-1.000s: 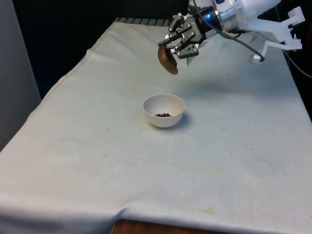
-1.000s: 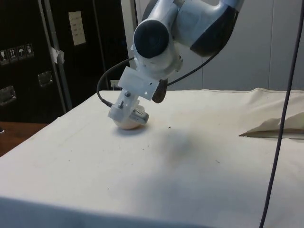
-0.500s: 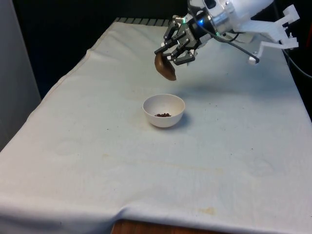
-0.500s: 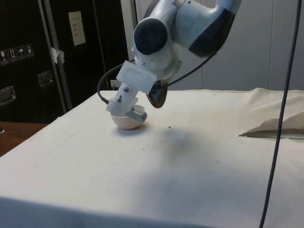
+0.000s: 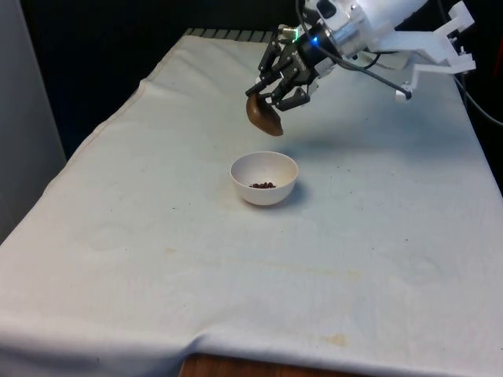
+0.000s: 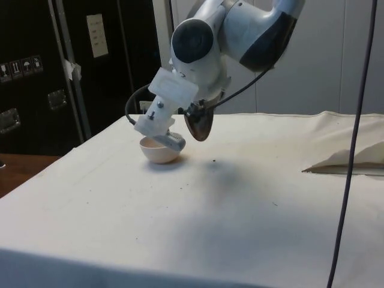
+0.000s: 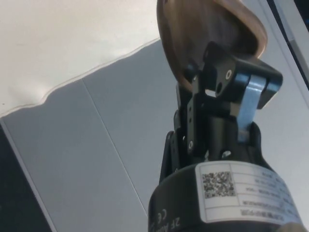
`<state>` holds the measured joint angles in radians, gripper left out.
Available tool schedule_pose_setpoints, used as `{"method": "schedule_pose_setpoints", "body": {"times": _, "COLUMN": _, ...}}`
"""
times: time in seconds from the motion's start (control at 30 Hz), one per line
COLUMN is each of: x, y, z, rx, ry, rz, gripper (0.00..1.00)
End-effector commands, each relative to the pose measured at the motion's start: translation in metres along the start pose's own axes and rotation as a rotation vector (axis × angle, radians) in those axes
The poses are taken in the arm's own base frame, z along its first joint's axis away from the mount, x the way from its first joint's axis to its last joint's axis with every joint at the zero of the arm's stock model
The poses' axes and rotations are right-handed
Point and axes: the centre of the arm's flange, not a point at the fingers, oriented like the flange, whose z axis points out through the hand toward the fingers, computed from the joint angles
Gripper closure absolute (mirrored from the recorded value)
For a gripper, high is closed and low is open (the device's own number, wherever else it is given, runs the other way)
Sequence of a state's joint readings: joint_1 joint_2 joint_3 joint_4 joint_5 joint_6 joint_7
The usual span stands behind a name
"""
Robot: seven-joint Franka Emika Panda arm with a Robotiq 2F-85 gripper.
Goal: Pour the coffee beans from the cup into the bowl.
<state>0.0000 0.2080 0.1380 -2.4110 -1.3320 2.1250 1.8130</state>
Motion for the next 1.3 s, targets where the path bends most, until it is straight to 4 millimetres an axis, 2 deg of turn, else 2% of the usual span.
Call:
{"method": "schedule_pose_setpoints", "body": {"times": 0.0, "x": 0.0, "y": 0.001, "z": 0.002, "rx": 0.016, "ry": -0.02, "rz": -0.002, "gripper": 0.95}}
{"method": "schedule_pose_setpoints", "body": {"times": 1.27, "x": 0.003, "y": 0.015, "z": 0.038, "rx": 0.147, "ry": -0.161, "rz": 0.033, "gripper": 0.95}}
